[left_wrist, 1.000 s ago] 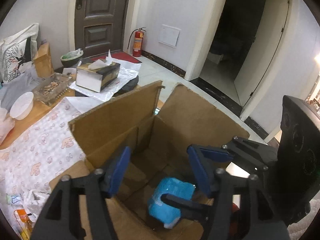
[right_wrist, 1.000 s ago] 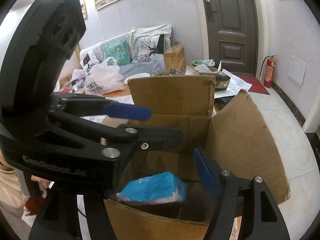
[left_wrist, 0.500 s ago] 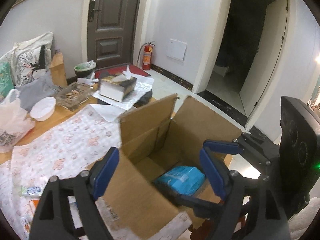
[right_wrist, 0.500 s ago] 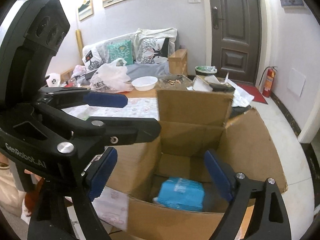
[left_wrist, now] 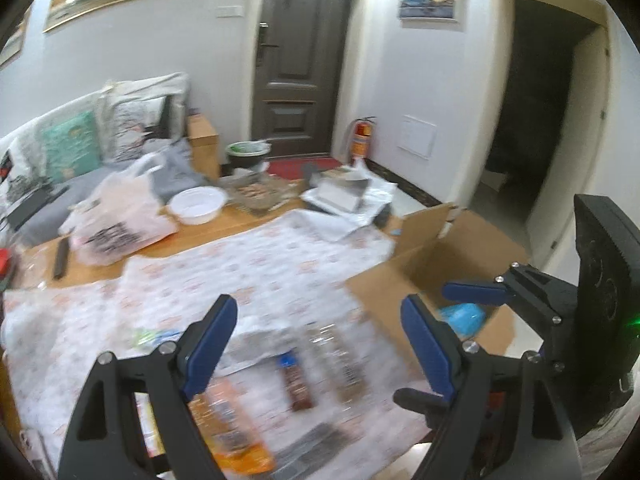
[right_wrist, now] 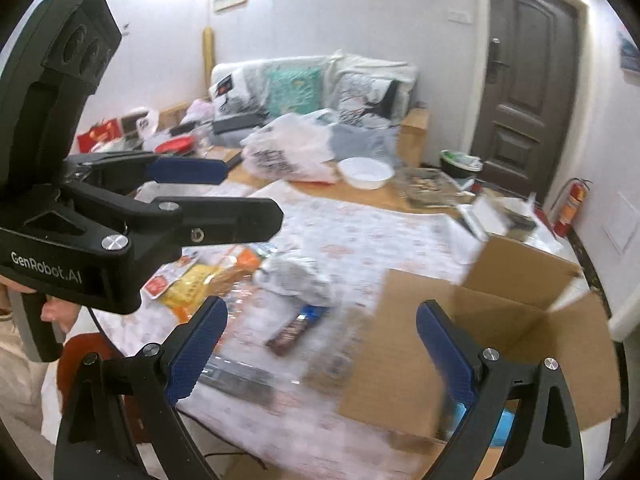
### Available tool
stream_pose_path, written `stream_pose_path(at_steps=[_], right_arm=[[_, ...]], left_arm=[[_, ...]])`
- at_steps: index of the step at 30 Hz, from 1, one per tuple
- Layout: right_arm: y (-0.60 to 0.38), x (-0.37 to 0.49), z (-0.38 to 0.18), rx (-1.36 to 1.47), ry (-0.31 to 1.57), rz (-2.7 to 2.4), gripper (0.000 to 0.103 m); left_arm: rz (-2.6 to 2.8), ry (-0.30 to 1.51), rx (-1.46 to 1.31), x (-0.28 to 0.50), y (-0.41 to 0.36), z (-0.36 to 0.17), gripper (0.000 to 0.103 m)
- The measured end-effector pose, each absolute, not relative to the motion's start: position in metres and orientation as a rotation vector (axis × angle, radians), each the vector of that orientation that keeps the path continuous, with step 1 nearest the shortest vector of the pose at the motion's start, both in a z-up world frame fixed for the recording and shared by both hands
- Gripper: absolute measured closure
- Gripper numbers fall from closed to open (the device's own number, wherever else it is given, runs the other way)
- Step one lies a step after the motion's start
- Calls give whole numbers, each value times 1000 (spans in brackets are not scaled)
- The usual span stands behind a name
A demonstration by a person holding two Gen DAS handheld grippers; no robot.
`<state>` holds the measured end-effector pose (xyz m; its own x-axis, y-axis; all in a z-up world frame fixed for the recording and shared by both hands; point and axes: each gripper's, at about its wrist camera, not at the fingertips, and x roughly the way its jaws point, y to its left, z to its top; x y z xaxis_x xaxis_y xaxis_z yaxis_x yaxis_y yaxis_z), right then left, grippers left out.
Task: Organize snacks
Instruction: 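Return the right gripper to the table and grasp the orange sausage snack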
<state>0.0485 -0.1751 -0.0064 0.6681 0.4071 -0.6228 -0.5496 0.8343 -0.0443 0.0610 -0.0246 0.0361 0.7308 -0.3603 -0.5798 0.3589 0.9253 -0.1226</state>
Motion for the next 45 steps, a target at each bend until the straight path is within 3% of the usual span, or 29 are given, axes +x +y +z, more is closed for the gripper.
stream_pose_path(at_steps=[11, 26, 28, 36, 39, 45], right_arm=[[-68, 67, -71, -219, 824, 675, 8], [-16, 107, -158, -92, 1040, 677, 10], [-13, 110, -160, -88, 1044, 671, 16], [-8, 120, -165, -105, 1044, 651, 23], [-8, 120, -165, -120, 1032, 636, 34], [-16, 120, -164, -118, 1013, 644, 44]], left_arm=[[-315, 733, -123, 69, 87, -41, 22], [-327, 864, -207, 101, 119, -119, 22], [-330, 876, -204, 105, 119, -124, 22], [-352, 904, -220, 114, 120, -133, 22], [-355, 906, -223, 115, 119, -133, 22], [-352, 909, -229, 114, 119, -133, 22]])
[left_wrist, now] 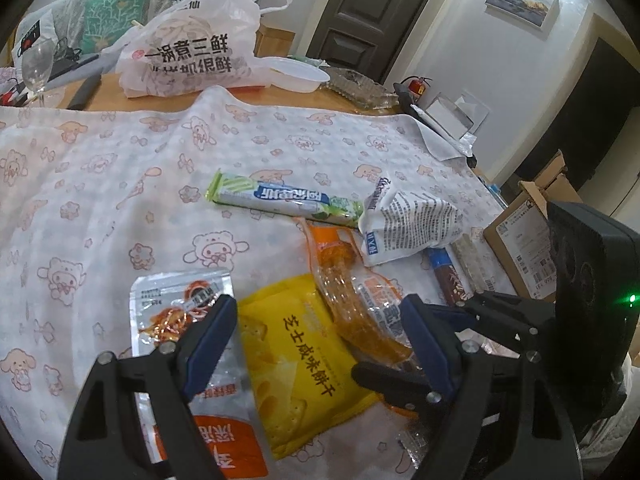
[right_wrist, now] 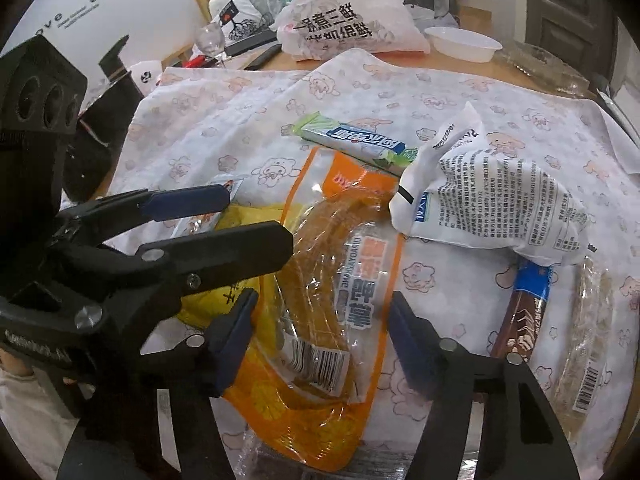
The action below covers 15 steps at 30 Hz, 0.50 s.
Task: Organize snacks
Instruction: 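Return the right gripper to the table and grasp the orange sausage snack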
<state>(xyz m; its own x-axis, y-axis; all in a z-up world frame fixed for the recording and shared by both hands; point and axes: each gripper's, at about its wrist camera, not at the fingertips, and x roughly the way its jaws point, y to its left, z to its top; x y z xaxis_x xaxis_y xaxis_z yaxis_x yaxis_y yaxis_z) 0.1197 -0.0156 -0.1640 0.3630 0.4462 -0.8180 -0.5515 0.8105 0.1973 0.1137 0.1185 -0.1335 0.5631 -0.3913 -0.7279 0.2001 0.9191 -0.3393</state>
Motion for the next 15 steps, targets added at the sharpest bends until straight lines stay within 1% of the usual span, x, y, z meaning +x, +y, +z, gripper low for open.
stream_pose_path(at_steps=[4, 10, 15], right_arm=[[-17, 114, -159, -205, 975, 652, 53], [-24, 113, -155, -203, 983, 678, 56], [-28, 108, -149, -185, 964, 698, 56]], left_arm=[[-356, 911, -231, 113, 117, -134, 22], [-365, 906, -230, 113, 114, -132, 22], [-385, 898, -236, 111, 111, -130, 22]])
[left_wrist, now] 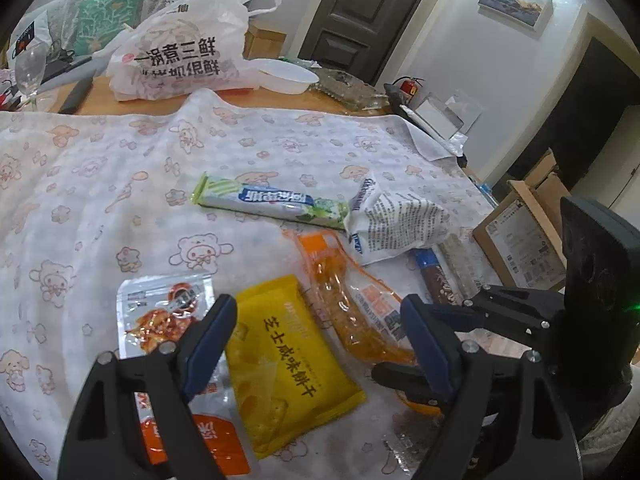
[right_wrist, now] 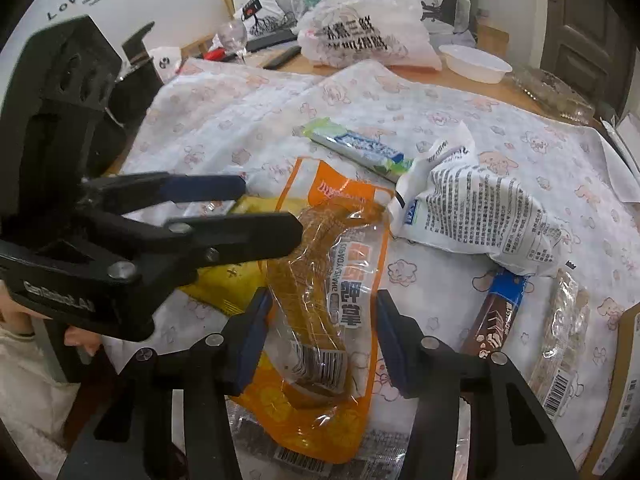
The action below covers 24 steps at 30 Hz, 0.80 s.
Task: Organize snacks
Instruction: 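Return the right gripper to the table and grasp the orange sausage snack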
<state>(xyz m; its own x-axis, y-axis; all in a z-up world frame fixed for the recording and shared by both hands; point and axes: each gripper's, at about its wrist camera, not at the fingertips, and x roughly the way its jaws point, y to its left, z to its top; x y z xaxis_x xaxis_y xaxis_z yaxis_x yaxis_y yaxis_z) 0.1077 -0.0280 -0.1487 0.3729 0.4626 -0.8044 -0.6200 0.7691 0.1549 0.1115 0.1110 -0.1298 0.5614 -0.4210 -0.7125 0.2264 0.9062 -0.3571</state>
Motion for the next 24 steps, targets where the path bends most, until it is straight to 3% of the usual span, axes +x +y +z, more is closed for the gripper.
stream_pose_path(at_steps=[6, 8, 10, 11, 12, 24], right_arm=[[-27, 98, -131, -182, 907, 745, 56], [-29, 95, -126, -180, 886, 756, 56], [-31, 93, -122, -176, 873, 756, 56], [-33, 92, -118, -171, 864, 758, 56], [-35, 91, -115, -169, 854, 754, 56], [-99, 59, -46, -142, 683, 744, 58]], left_arm=[[-448, 882, -280, 110, 107, -124, 25], [-480, 874, -296, 109, 105, -120, 39], [-512, 858, -296, 107, 99, -115, 62], [-510, 854, -287, 106, 97, -112, 66], [-488, 840, -268, 105, 93, -108, 77], [-504, 715, -154, 81, 29, -27, 80]])
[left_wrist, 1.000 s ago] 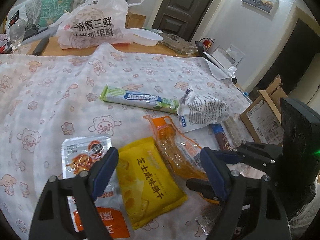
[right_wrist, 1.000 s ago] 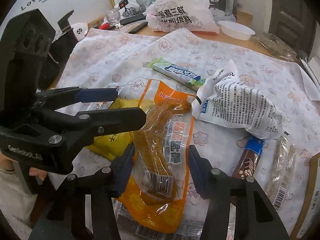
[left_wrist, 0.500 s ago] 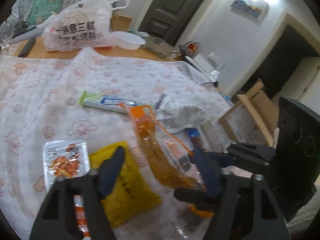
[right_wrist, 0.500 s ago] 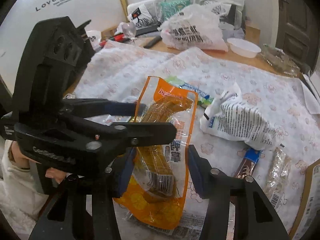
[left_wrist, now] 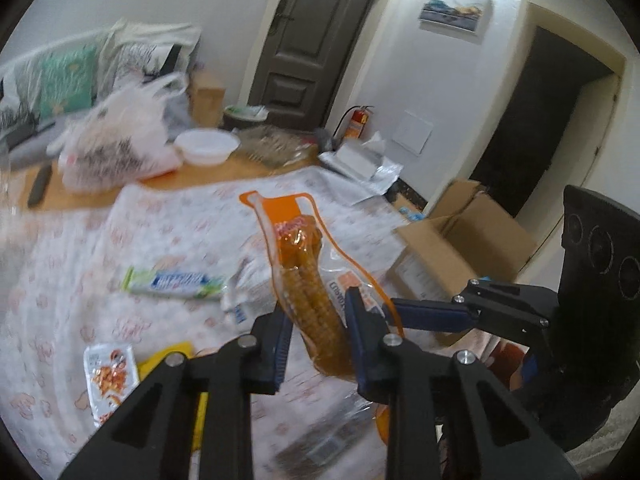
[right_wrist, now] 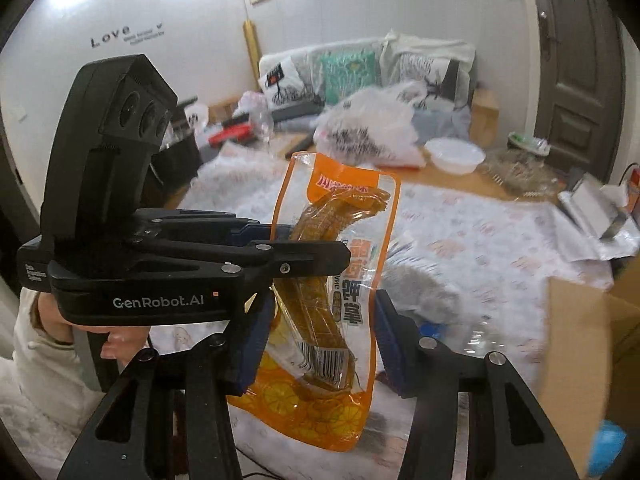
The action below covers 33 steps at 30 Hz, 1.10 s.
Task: Organize snacks
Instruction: 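Return the right gripper to the table and grasp the orange sausage snack, then carry the orange sausage snack into the cardboard box and release it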
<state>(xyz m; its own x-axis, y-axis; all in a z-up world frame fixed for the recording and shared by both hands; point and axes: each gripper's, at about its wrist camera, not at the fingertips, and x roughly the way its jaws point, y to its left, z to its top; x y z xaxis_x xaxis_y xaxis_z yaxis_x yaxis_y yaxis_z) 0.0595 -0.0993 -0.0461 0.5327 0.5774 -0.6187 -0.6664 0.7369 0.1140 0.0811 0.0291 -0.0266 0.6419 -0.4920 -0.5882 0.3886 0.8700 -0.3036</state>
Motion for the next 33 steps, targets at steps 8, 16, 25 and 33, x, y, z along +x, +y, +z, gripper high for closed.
stream_pose_path(at_steps=[8, 16, 25, 33], right_arm=[[-186, 38, -2, -105, 549, 664, 58], [-283, 40, 13, -25, 485, 538, 58], [-352, 63, -12, 40, 522, 474, 58], [-365, 85, -43, 28, 613, 465, 58]], left_arm=[[-554, 652, -41, 80, -62, 31, 80], [-635, 640, 78, 106, -173, 60, 80], [-664, 720, 141, 141, -245, 32, 80], [-675, 816, 151, 169, -269, -8, 79]])
